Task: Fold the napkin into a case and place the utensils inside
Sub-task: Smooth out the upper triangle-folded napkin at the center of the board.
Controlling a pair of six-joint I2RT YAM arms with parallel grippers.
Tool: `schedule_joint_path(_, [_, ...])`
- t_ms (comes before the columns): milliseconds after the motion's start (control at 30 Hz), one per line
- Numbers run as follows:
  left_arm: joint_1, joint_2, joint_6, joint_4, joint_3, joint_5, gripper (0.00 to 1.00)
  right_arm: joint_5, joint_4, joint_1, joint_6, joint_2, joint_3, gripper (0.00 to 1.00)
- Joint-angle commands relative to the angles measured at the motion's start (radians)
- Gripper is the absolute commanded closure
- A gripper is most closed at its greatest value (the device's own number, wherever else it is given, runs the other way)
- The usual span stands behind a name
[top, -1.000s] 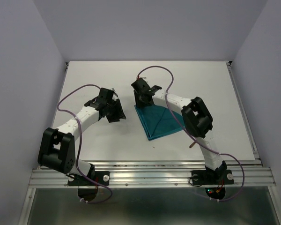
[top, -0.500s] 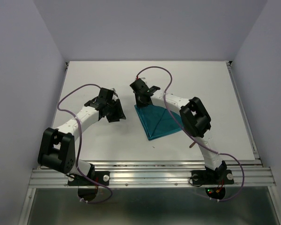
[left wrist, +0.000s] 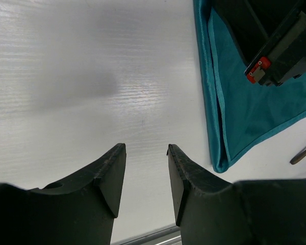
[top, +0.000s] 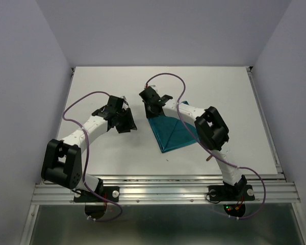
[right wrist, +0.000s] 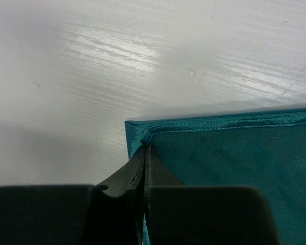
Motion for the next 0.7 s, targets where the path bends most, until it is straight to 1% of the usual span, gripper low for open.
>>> schedule_joint_path(0, [0.004, -0.003, 0.015, 0.018, -0.001, 0.014, 0.51, -0.009, 0.032, 0.014, 0.004, -0.021, 0.038, 0.99])
schedule_joint_path(200, [0.004, -0.003, 0.015, 0.019, -0.001, 0.015, 0.51, -0.008, 0.030, 0.014, 0.010, -0.023, 0.033, 0.73])
schedule_joint_path(267, [0.004, -0.005, 0.014, 0.019, -0.001, 0.015, 0.50, 0.003, 0.032, 0.014, 0.010, -0.032, 0.032, 0.68])
schedule_joint_path(300, [0.004, -0.003, 0.014, 0.019, -0.001, 0.017, 0.49, 0.011, 0.032, 0.014, 0.010, -0.046, 0.030, 0.67])
schedule_joint_path(500, [0.004, -0.005, 0.012, 0.027, -0.002, 0.023, 0.49, 0.097, 0.033, 0.014, 0.004, -0.116, -0.003, 0.66])
schedule_joint_path(667, [0.002, 0.012, 0.008, 0.042, -0.002, 0.043, 0.49, 0.072, 0.059, -0.032, 0.033, -0.185, -0.075, 0.66])
